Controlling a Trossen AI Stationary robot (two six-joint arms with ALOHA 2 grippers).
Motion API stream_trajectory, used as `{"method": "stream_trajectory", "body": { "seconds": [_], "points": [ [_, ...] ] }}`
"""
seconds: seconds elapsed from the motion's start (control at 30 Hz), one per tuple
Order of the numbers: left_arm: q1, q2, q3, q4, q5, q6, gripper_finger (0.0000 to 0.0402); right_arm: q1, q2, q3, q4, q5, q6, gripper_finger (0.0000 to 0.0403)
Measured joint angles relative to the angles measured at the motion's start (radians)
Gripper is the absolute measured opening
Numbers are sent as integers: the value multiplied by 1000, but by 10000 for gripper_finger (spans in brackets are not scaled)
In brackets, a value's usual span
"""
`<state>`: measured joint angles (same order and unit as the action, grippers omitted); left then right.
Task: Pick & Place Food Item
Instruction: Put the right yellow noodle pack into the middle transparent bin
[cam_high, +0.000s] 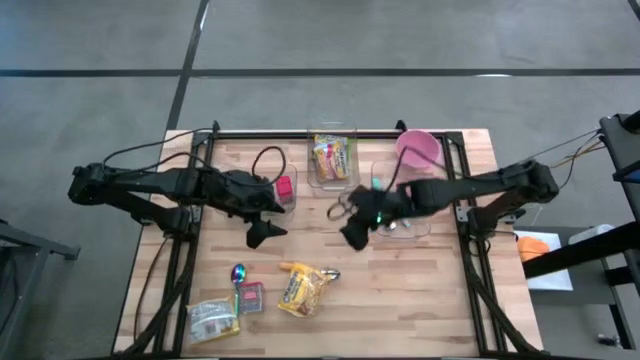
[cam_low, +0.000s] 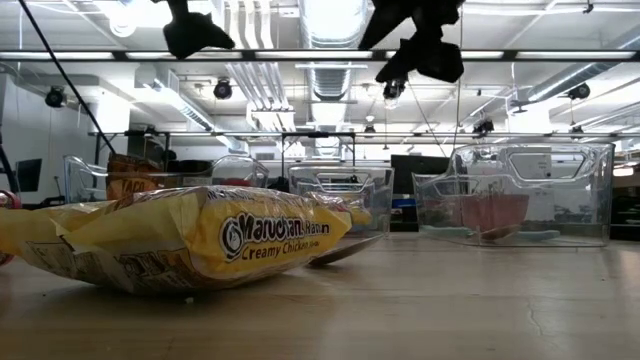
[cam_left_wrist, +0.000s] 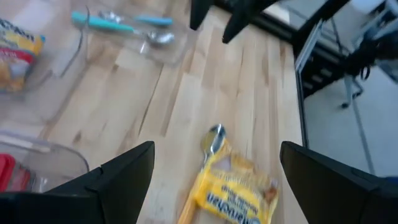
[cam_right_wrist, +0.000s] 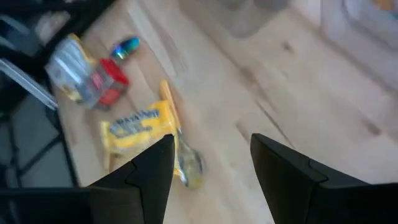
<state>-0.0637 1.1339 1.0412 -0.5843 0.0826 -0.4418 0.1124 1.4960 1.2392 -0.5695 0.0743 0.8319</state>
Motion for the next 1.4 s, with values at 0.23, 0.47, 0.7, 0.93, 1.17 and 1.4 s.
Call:
{"method": "stream_trajectory", "body": {
  "seconds": [0.23,0.47,0.7,0.93,1.17,1.4],
  "points": [
    [-32,0,0,-46,0,37,355,122,170,28,80,61,14,208],
    [-46,3,-1,-105,0,60,355,207,327,119,98,172,80,208],
    [-60,84,-2,-149,-1,57,355,243,291,142,87,268,163,208],
    [-123,226,-2,-251,-100,168,355,262,161,138,22,371,164,208],
    [-162,325,-23,-263,-162,254,355,274,90,137,-35,457,164,208],
    [-171,396,-80,-171,-165,267,355,283,91,134,-46,458,196,208]
  ]
}}
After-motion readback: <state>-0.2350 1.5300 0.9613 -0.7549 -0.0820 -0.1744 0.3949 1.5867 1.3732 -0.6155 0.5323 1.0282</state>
